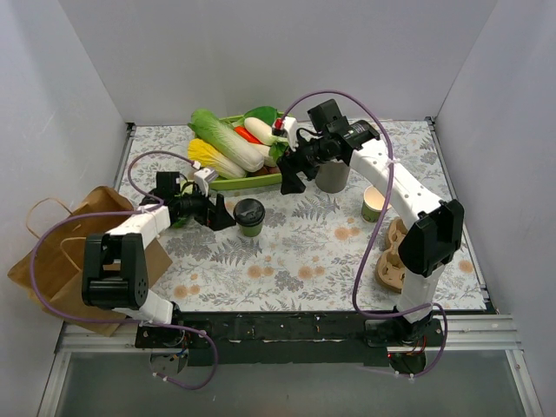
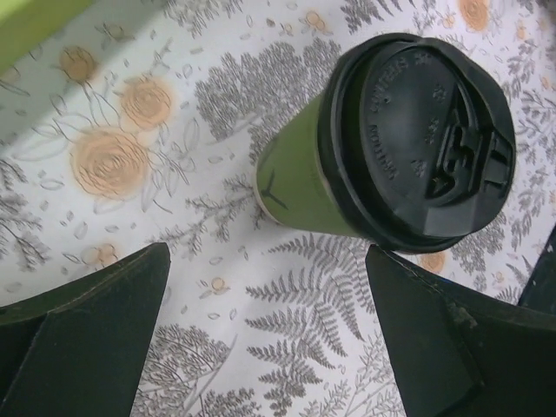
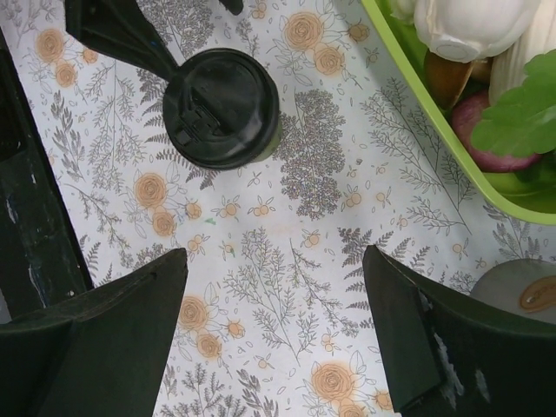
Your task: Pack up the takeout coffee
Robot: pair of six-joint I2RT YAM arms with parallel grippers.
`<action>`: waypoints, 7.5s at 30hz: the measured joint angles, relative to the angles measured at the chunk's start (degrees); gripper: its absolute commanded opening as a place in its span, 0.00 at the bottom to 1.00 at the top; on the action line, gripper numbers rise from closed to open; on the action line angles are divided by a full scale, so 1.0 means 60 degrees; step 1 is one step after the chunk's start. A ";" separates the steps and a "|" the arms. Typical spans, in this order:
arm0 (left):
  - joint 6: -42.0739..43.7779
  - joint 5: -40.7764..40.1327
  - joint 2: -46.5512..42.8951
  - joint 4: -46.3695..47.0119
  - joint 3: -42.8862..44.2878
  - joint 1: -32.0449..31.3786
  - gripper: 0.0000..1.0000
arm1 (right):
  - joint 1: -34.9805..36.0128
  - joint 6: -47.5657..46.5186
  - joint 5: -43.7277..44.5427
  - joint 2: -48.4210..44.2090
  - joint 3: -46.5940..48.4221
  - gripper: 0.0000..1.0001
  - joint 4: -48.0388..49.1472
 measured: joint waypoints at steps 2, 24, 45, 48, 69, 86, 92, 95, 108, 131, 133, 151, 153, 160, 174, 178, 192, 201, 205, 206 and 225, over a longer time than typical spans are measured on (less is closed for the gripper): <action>-0.0244 -0.0273 0.0117 0.0168 0.0229 -0.0138 0.98 | -0.0011 0.0007 0.0058 -0.0135 0.0000 0.90 0.0000; -0.3493 -0.1796 0.1701 0.1836 0.3548 -0.1945 0.98 | -0.0867 0.0262 0.0084 -0.0288 0.0080 0.90 0.0138; -0.1271 -0.3945 -0.1479 -0.0769 0.2302 -0.3708 0.98 | -0.1945 0.0433 0.0222 -0.0514 0.0328 0.91 0.0550; -0.1100 -0.3982 -0.1198 -0.0962 0.2226 -0.3876 0.98 | -0.1978 0.0430 0.0219 -0.0546 0.0321 0.91 0.0546; -0.0222 -0.4663 -0.0149 -0.0827 0.2463 -0.4182 0.97 | -0.2262 0.0284 0.0029 -0.0936 -0.0015 0.91 0.0521; 0.2262 -0.2663 -0.1260 -0.2149 0.2696 -0.4688 0.96 | -0.2262 0.0291 -0.0084 -0.0936 -0.0015 0.92 0.0525; 0.4947 -0.2841 0.0816 -0.4142 0.3952 -0.5676 0.92 | -0.2532 0.0455 0.0616 -0.0936 0.0029 0.92 0.0586; 0.6007 -0.3450 0.1402 -0.4812 0.3952 -0.6087 0.90 | -0.3078 0.0641 0.1067 -0.0954 0.0073 0.91 0.0641; 0.8120 -0.5785 0.2878 -0.5264 0.4244 -0.6747 0.82 | -0.4207 0.1035 0.1355 -0.1490 -0.0015 0.91 0.0790; 0.9632 -0.8750 0.2911 -0.4827 0.3592 -0.5839 0.71 | -0.4197 0.1115 0.1056 -0.1523 -0.0076 0.90 0.0801; 0.9675 -0.8903 0.3009 -0.4747 0.3621 -0.5643 0.70 | -0.4197 0.1115 0.1035 -0.1523 -0.0113 0.90 0.0809; 0.9821 -0.8954 0.3763 -0.4138 0.4481 -0.4852 0.78 | -0.4197 0.1126 0.1013 -0.1523 -0.0284 0.90 0.0812; 0.9624 -0.8306 0.3599 -0.4481 0.4492 -0.4976 0.81 | -0.4197 0.1122 0.1027 -0.1523 -0.0324 0.91 0.0805; 0.6972 -0.4809 0.2127 -0.5734 0.5723 -0.6025 0.87 | -0.4197 0.1151 0.1060 -0.1523 -0.0415 0.97 0.0809; 0.1778 -0.8302 -0.1344 -0.5515 1.0167 -0.4233 0.97 | -0.3439 0.0834 -0.0987 -0.1042 -0.0215 0.98 0.0481; 0.2055 -1.0451 -0.1290 -0.7074 1.2284 -0.3260 0.97 | -0.3009 0.1297 -0.1548 -0.0627 0.0204 0.98 0.0517; 0.1359 -1.2826 -0.3803 -1.0316 0.9406 -0.2572 0.93 | -0.2371 0.2044 -0.2499 -0.0601 0.0026 0.98 0.0812; 0.1275 -1.3016 -0.3461 -1.0579 0.9683 -0.1654 0.98 | -0.2255 0.1967 -0.3894 -0.0477 -0.0025 0.84 0.0663; 0.1045 -1.3165 -0.2943 -0.9927 1.0251 -0.1475 0.98 | -0.1315 0.0627 -0.4401 0.0182 0.1705 0.83 0.0073; 0.0900 -1.3169 -0.2718 -0.9715 1.0517 -0.1417 0.98 | -0.0962 0.0342 -0.4477 0.0342 0.2116 0.82 -0.0026; -0.1781 -1.0976 -0.0251 -0.7504 1.3085 -0.0823 0.98 | 0.3843 0.3865 -0.4240 0.3202 0.0907 0.83 0.7945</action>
